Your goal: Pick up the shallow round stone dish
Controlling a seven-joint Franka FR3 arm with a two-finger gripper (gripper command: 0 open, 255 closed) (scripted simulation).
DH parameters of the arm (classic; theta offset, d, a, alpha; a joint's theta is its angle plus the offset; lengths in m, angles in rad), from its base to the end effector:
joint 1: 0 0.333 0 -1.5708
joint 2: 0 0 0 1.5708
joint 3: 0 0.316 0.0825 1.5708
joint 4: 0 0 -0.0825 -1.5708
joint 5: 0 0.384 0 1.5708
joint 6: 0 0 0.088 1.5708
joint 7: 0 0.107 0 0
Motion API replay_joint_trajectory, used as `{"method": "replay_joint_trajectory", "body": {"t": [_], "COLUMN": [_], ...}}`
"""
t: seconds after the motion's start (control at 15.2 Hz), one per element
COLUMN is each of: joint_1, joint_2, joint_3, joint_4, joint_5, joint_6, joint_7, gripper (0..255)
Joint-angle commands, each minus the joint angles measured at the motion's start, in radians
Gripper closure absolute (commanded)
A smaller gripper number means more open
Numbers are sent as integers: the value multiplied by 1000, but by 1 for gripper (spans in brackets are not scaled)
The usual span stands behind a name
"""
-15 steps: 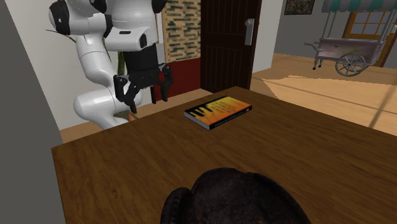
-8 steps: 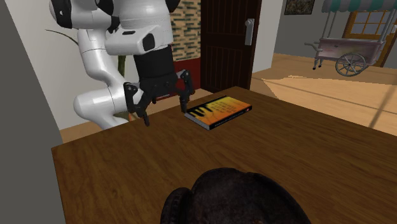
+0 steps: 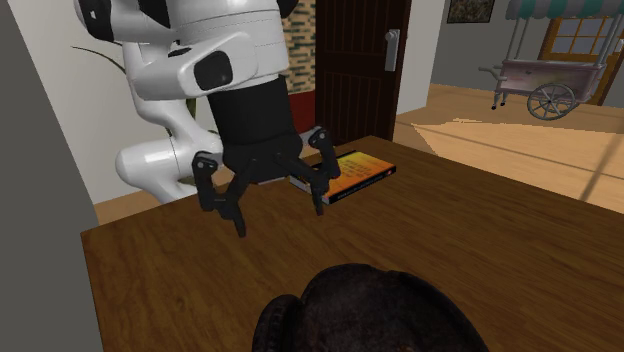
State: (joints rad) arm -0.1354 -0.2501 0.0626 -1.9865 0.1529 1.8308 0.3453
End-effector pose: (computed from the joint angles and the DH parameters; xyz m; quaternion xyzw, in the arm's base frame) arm 0.4919 -0.0207 0.5799 -0.9713 0.2232 -0.0375 0.0727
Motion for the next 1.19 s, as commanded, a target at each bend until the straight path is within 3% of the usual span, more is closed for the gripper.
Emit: {"method": "replay_joint_trajectory", "body": {"t": [0.0, 0.46, 1.12], "joint_1": [-15, -59, -57], "joint_2": [54, 242, 240], "joint_3": [-6, -37, -36], "joint_4": [51, 262, 158], "joint_5": [1, 4, 10], "joint_6": [25, 76, 177], "joint_7": [46, 201, 187], "gripper": [0, 0, 0]}}
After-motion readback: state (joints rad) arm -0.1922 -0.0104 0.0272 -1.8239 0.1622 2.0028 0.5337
